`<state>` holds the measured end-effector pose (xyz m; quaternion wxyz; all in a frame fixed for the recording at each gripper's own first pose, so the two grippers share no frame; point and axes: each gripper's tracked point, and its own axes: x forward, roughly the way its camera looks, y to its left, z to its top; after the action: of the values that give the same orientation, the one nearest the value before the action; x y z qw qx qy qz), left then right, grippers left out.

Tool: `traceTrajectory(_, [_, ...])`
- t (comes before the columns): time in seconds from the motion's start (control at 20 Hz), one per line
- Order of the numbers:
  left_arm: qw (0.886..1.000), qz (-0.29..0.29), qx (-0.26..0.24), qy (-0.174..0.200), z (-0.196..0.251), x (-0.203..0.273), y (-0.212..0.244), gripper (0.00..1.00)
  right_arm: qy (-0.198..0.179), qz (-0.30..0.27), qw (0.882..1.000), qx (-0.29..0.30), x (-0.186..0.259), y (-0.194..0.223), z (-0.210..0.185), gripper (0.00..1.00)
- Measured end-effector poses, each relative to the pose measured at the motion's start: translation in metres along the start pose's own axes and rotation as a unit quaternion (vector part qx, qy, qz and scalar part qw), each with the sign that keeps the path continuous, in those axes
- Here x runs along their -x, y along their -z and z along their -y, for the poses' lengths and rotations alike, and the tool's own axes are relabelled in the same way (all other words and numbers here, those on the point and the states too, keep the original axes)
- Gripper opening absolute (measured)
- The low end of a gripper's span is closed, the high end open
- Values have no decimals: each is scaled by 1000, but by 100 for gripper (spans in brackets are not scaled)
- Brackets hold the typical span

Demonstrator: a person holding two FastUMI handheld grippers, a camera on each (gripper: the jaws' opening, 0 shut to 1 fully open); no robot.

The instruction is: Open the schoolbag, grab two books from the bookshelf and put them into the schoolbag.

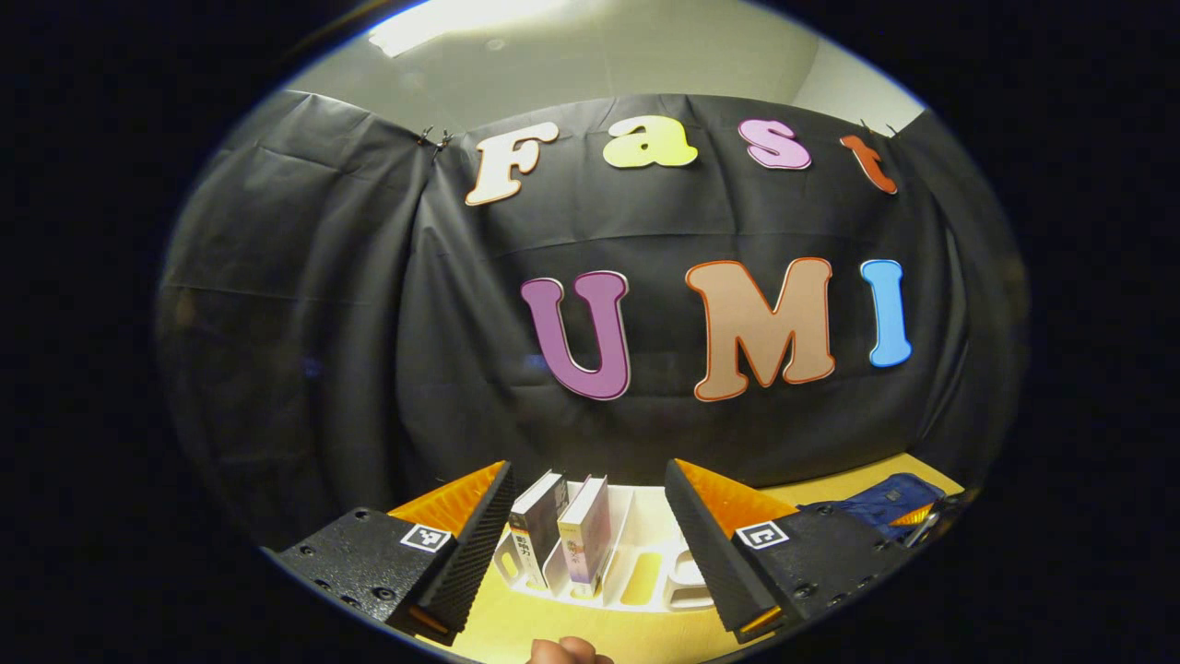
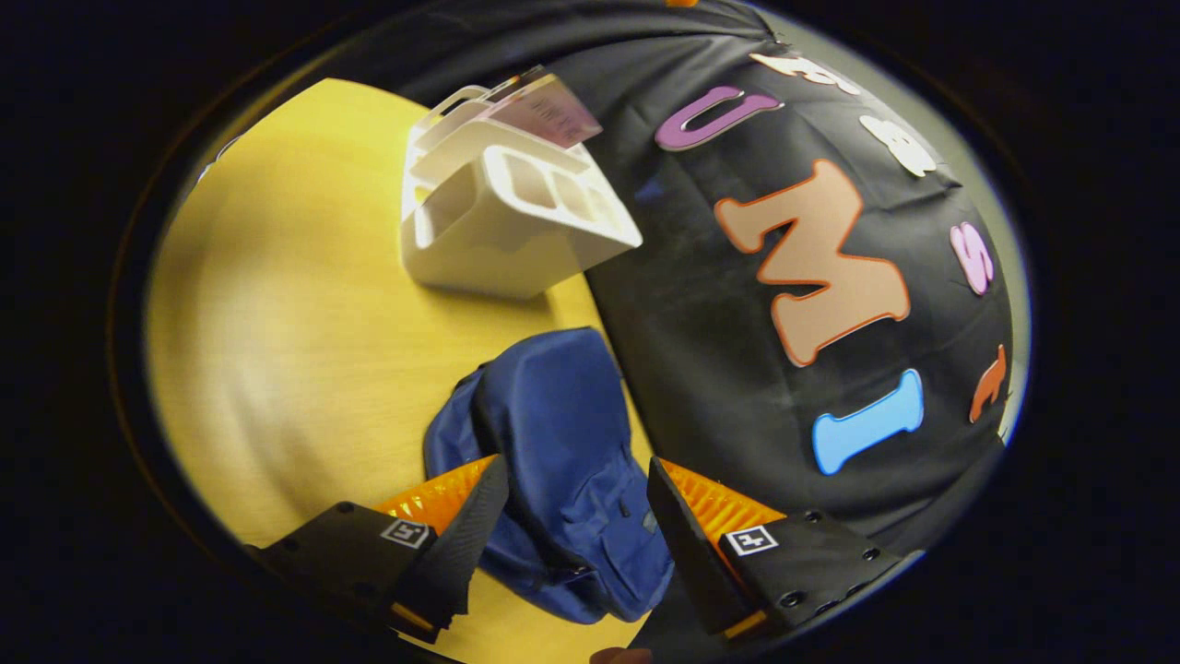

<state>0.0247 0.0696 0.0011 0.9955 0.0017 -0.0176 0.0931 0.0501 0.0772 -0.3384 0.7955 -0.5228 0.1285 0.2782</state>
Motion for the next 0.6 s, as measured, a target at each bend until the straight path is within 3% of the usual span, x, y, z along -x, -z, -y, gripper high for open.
traceTrajectory(0.15, [1000, -2, 1, -16, -11, 0, 2, 96, -3, -23, 999, 36, -24, 14, -13, 99])
traceTrajectory(0.2, [1000, -5, 1, -22, -16, 0, 4, 96, -6, -30, 998, 46, -28, 19, -19, 91])
traceTrajectory(0.25, [1000, -7, 1, -28, -20, 2, 7, 96, -6, -33, 998, 54, -33, 19, -21, 89])
traceTrajectory(0.6, [998, -21, 4, -61, -45, 5, 17, 98, 0, -14, 996, 93, -61, 4, -18, 87])
